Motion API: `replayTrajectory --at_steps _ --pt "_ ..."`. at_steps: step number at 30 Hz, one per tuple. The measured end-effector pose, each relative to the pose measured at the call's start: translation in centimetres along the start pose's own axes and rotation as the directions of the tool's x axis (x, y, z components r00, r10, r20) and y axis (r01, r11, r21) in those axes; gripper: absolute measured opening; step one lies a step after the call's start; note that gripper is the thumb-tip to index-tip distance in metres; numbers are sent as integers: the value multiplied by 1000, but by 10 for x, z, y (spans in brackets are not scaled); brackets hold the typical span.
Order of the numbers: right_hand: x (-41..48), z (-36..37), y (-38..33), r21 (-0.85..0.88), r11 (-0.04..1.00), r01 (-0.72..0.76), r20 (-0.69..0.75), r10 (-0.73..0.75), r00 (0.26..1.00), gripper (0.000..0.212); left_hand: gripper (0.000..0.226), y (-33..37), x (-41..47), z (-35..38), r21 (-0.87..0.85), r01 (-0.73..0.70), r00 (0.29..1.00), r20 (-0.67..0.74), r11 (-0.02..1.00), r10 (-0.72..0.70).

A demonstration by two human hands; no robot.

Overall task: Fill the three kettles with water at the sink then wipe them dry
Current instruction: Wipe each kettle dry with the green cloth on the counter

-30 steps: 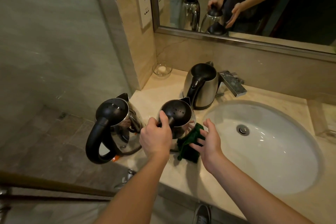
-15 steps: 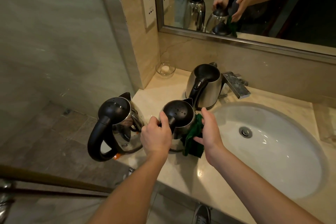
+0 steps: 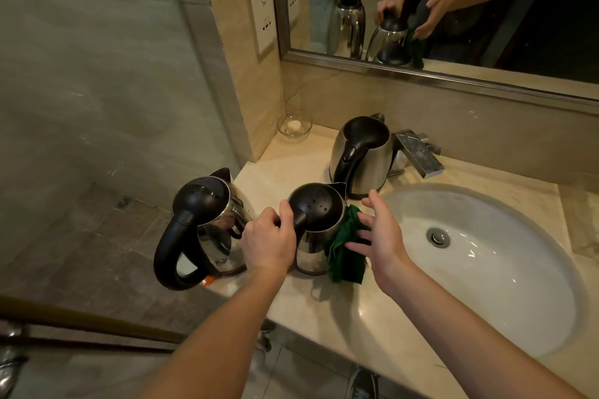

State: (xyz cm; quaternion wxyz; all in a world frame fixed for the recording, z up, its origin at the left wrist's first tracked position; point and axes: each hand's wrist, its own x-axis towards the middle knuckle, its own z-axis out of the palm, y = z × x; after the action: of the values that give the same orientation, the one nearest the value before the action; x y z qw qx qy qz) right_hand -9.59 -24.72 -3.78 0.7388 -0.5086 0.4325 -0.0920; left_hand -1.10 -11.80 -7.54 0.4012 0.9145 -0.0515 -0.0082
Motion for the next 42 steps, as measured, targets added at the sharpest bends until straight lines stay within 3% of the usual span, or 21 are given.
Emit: replayTrajectory --at_steps 7,11,14,19,30,42 --pt "5 4 3 -79 996 51 -5 -51 999 20 54 11 -7 1 29 100 991 -93 995 -97" --pt "12 1 5 -79 997 -17 -23 15 1000 35 51 27 -9 8 -102 294 945 -120 950 -306" --pt "16 -1 7 -71 993 -98 -28 96 995 48 51 31 -5 11 -107 358 917 -149 928 -371" --pt "24 -16 3 -7 985 -175 -3 175 985 56 61 28 -1 13 -109 367 901 -203 924 -382" --pt "29 -17 -10 -14 997 -75 29 75 997 56 60 18 10 5 -15 273 949 -160 962 -272" --pt "61 -27 -2 -35 970 -241 41 242 969 57 58 13 18 1 18 220 966 -145 975 -216"
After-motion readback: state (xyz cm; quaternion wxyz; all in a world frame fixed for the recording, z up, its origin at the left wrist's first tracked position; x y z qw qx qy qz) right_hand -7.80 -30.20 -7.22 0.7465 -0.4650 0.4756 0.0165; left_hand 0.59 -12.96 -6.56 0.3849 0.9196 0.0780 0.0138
